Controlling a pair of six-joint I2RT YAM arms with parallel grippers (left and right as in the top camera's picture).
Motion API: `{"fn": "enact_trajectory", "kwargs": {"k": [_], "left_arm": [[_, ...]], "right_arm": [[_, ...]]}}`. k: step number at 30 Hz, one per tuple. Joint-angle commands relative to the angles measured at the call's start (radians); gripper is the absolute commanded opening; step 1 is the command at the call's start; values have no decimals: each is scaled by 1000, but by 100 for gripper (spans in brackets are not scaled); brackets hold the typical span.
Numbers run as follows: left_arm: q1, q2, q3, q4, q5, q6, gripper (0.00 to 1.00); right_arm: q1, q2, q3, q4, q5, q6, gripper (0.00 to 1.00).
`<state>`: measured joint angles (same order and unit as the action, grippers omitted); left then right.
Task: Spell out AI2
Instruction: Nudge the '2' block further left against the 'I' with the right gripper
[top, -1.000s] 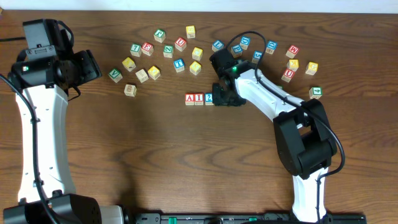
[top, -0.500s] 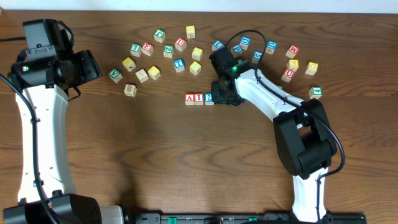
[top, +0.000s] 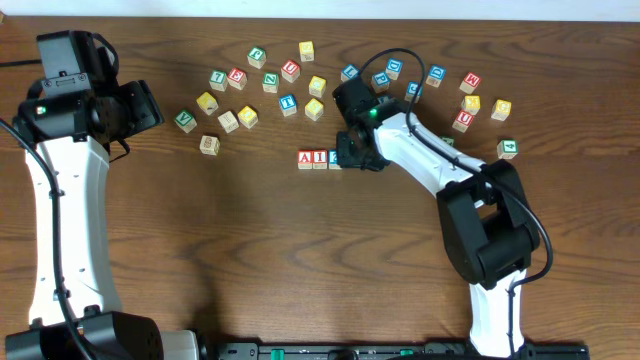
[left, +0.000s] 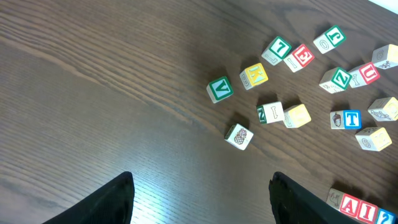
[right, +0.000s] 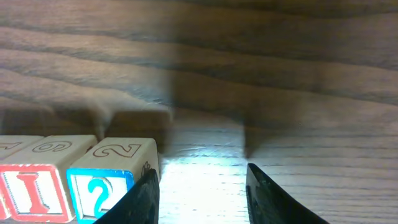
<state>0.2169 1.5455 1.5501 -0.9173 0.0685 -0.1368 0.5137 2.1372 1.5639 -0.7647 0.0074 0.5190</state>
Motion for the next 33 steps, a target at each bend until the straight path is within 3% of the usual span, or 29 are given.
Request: {"fn": "enact_trajectory", "kwargs": {"k": [1,33], "left_arm": [[0,3,9,-5,-9,5,68],[0,3,9,-5,-9,5,69]], "right_arm": [[6,10,-3,3,8,8,40],[17,10,-3,32,8,6,40]]}}
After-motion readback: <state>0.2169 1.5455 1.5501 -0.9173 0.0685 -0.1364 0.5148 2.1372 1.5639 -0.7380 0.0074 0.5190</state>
